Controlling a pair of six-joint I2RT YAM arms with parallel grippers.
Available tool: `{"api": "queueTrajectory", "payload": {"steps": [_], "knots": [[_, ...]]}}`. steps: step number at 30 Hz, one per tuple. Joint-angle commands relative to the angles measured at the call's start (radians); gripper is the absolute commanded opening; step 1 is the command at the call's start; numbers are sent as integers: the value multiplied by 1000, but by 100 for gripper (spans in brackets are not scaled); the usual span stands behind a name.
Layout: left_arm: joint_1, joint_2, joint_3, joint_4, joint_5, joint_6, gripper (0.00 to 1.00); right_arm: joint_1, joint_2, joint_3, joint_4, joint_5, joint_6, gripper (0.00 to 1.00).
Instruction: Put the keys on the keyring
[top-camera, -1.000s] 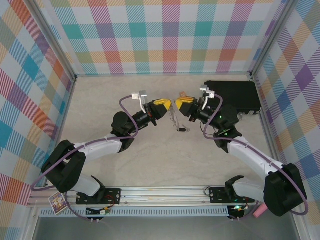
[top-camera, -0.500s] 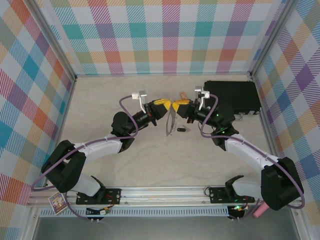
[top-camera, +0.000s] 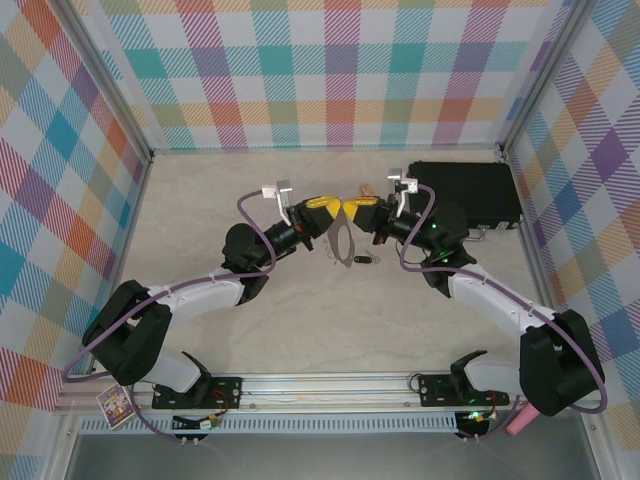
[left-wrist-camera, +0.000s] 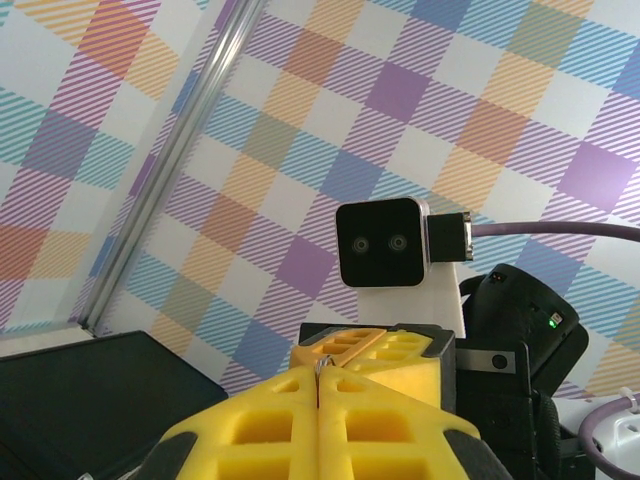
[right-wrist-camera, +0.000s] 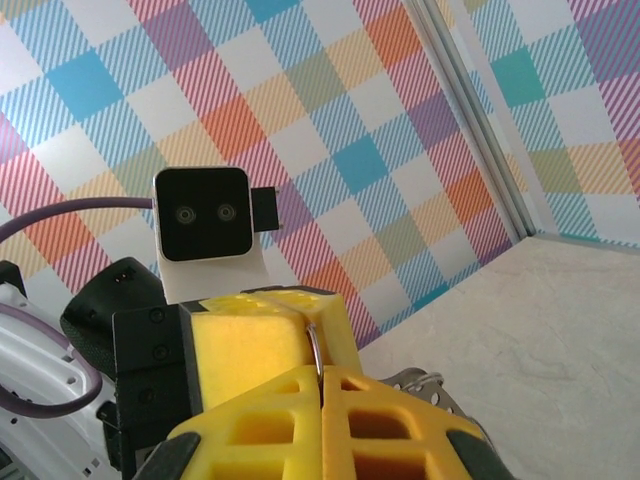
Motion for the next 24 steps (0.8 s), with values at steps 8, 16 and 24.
{"api": "queueTrajectory", "payload": {"steps": [8, 16, 24], "knots": [[54, -103, -23, -104, 112, 50, 28, 9, -102, 127, -601, -53, -357, 0], [127, -163, -39, -244, 236, 93, 28, 8, -80, 272, -978, -71, -609, 0], [128, -216, -35, -473, 317, 218, 28, 8, 13, 392, -1187, -113, -775, 0]]}}
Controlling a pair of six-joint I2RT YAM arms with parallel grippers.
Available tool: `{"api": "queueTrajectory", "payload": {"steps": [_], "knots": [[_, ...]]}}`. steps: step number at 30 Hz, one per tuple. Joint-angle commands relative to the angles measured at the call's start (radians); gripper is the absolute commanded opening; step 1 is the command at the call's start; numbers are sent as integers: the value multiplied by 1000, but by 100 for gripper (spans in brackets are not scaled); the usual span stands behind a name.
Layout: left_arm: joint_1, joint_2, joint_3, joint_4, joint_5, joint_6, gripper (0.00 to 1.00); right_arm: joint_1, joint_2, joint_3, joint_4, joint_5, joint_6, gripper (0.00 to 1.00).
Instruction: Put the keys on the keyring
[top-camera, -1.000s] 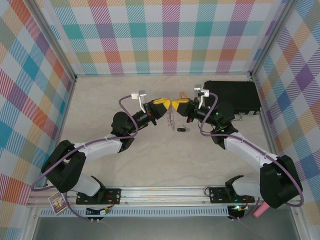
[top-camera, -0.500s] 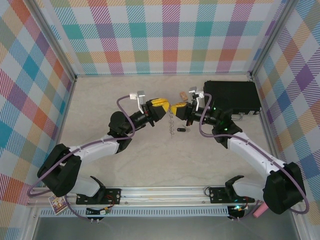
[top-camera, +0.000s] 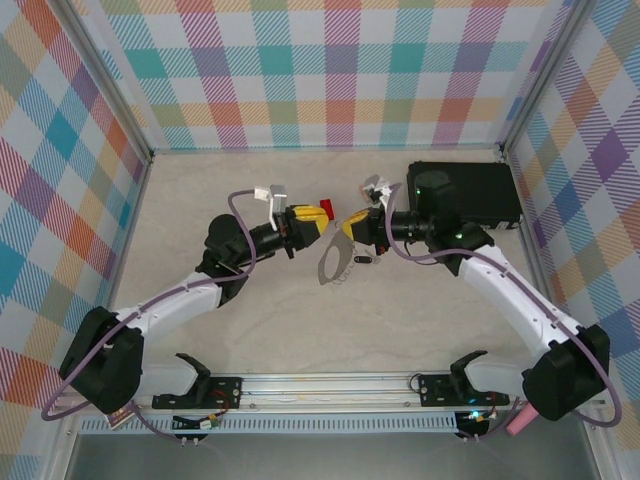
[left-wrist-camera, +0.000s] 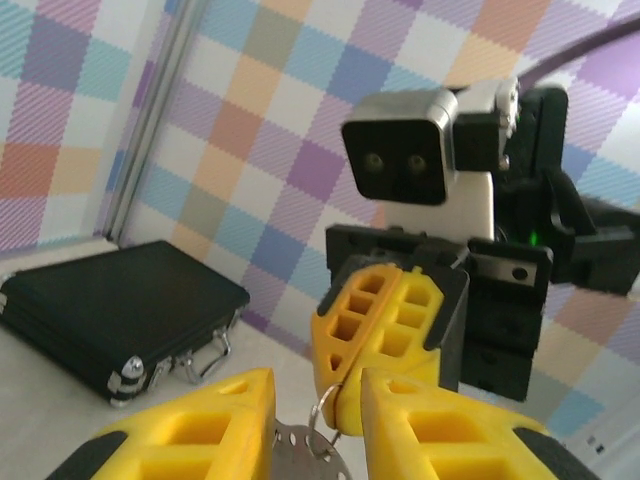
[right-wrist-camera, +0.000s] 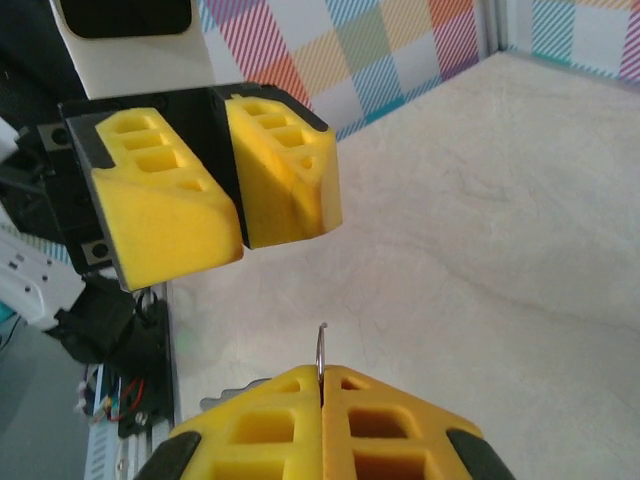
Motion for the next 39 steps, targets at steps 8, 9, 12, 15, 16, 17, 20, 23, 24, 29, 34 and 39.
{"api": "queueTrajectory", "payload": {"steps": [8, 9, 12, 15, 16, 17, 20, 23, 24, 29, 34, 39], "knots": [[9, -31, 25, -243, 90, 166, 28, 2, 63, 80, -128, -68, -136, 0], [9, -26, 28, -242, 92, 166, 28, 2, 61, 81, -129, -67, -136, 0], [10, -14, 33, -240, 98, 165, 27, 2, 58, 74, -120, -74, -133, 0], [10, -4, 39, -237, 112, 160, 27, 2, 60, 71, -115, -79, -128, 0], [10, 1, 42, -236, 116, 159, 26, 3, 60, 70, -115, -79, -127, 0], [10, 3, 42, -235, 120, 158, 26, 3, 60, 70, -112, -80, -126, 0], [10, 7, 44, -233, 131, 155, 26, 3, 60, 67, -104, -91, -119, 0], [10, 18, 49, -227, 141, 148, 25, 4, 61, 64, -98, -106, -113, 0], [10, 22, 52, -225, 144, 145, 25, 4, 63, 63, -97, -110, -112, 0], [10, 48, 70, -206, 159, 123, 23, 5, 66, 57, -89, -123, -108, 0], [10, 61, 80, -176, 169, 105, 22, 5, 66, 54, -85, -131, -105, 0], [9, 78, 87, -153, 204, 85, 18, 5, 66, 48, -76, -135, -102, 0]]}}
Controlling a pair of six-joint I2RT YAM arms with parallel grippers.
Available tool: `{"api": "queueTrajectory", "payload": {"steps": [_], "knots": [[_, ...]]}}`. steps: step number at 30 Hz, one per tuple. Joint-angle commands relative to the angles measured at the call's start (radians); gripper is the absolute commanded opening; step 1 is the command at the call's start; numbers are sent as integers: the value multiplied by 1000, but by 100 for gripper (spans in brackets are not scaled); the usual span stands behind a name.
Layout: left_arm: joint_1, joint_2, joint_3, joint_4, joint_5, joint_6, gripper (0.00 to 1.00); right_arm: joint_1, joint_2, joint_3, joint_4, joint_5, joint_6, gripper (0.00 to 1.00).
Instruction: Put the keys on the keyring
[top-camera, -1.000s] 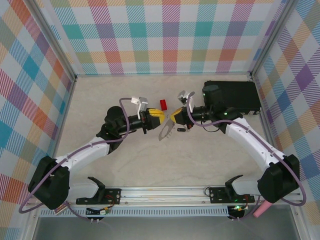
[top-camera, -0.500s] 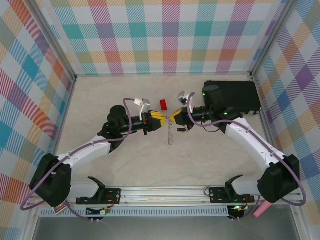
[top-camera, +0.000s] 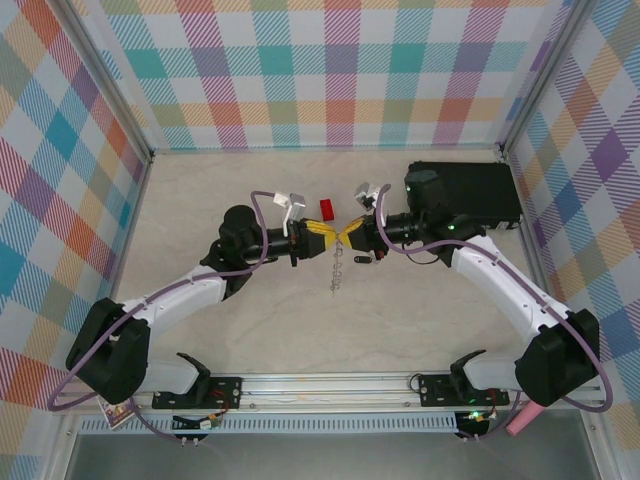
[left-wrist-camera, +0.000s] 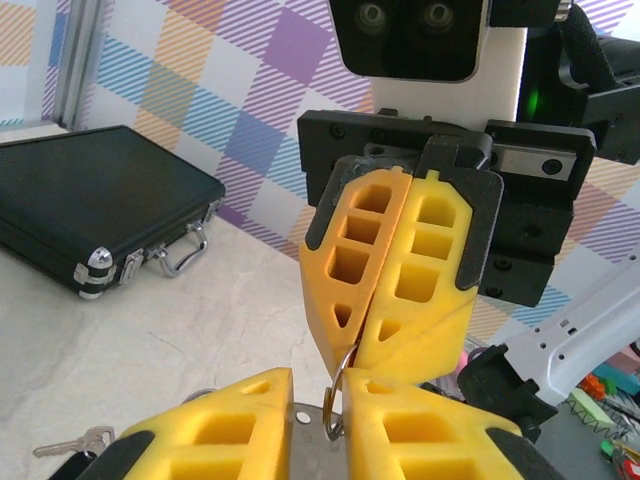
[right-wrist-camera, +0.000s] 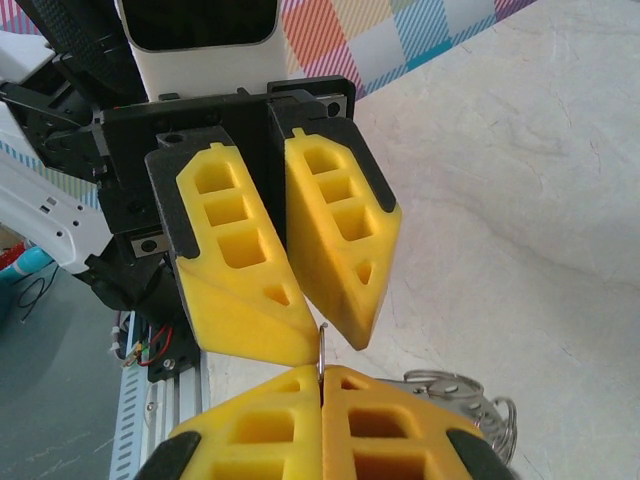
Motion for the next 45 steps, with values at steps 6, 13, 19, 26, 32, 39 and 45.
{"api": "queueTrajectory", "payload": {"steps": [6, 13, 19, 26, 32, 39, 45], "knots": [[5, 20, 31, 58, 74, -24, 12, 6, -3, 10, 47, -50, 7, 0], [4, 17, 25, 83, 75, -41, 3, 6, -5, 5, 54, -46, 15, 0], [2, 14, 1, 173, 44, -99, 0, 5, -35, -50, 156, 1, 103, 17], [-15, 15, -25, 276, -16, -154, 0, 4, -131, -242, 529, 118, 354, 23], [-40, 20, -29, 314, -68, -167, 0, 2, -170, -402, 917, 160, 594, 21], [-48, 26, -43, 376, -115, -197, 0, 4, -179, -474, 1138, 179, 715, 16], [-53, 36, -37, 384, -113, -203, 0, 3, -163, -459, 1171, 131, 744, 17]]}}
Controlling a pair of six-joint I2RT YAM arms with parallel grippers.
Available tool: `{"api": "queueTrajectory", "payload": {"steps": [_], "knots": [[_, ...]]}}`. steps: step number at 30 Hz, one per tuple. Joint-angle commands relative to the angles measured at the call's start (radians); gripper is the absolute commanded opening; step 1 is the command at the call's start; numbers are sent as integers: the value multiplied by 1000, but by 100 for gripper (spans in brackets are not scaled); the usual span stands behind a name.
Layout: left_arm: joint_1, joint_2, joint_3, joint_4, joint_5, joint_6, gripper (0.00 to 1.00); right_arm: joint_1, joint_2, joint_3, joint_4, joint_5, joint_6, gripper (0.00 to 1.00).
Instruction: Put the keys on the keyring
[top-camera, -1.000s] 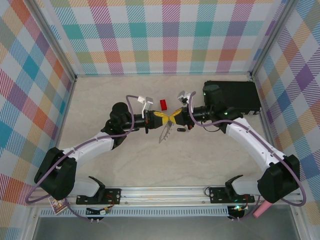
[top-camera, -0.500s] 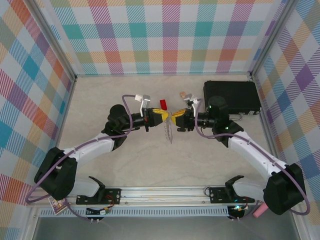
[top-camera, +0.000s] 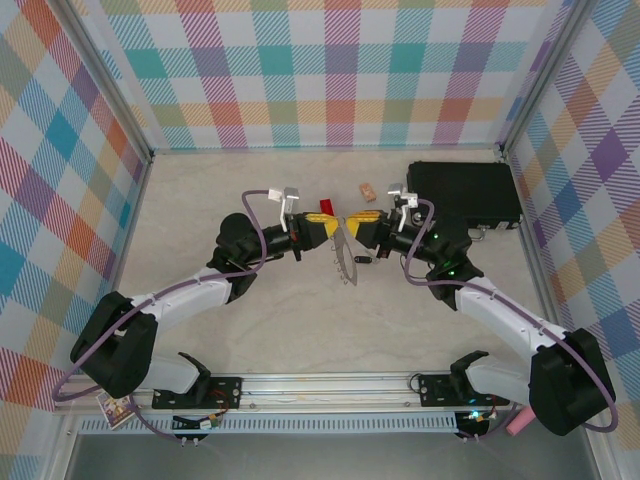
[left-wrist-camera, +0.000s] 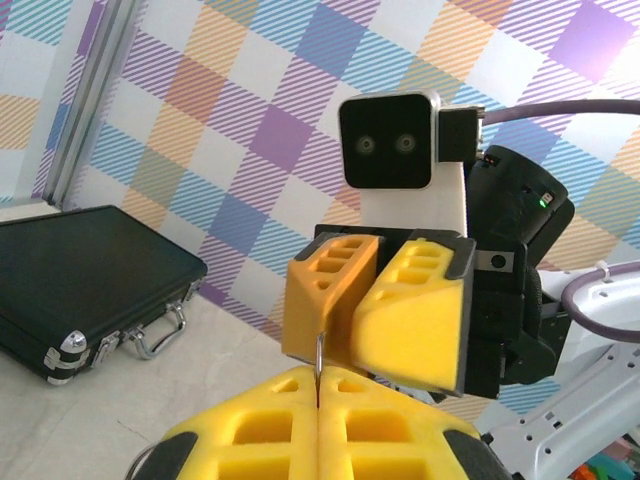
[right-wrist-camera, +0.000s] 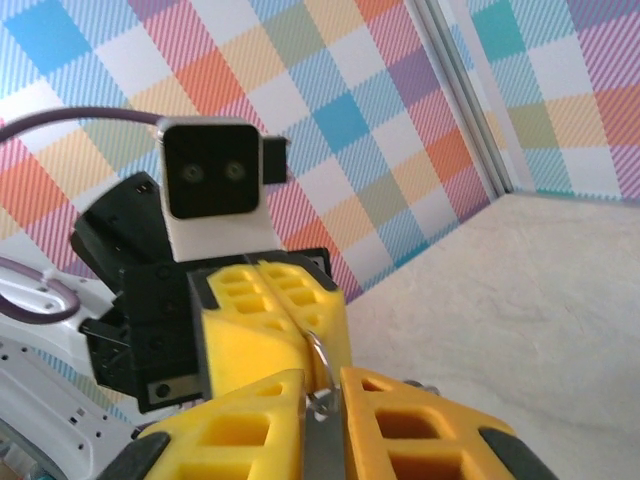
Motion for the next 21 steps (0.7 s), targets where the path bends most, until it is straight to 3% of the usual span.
{"api": "queueTrajectory", "payload": {"steps": [1, 16, 21], "knots": [[-13, 4, -4, 83, -5, -13, 0, 3, 1, 13, 87, -37, 44, 16], [-19, 6, 9, 79, 9, -13, 0, 6, 69, 59, 74, -82, 45, 16], [-20, 6, 9, 79, 10, -12, 0, 7, 66, 52, 63, -58, 39, 22]]}}
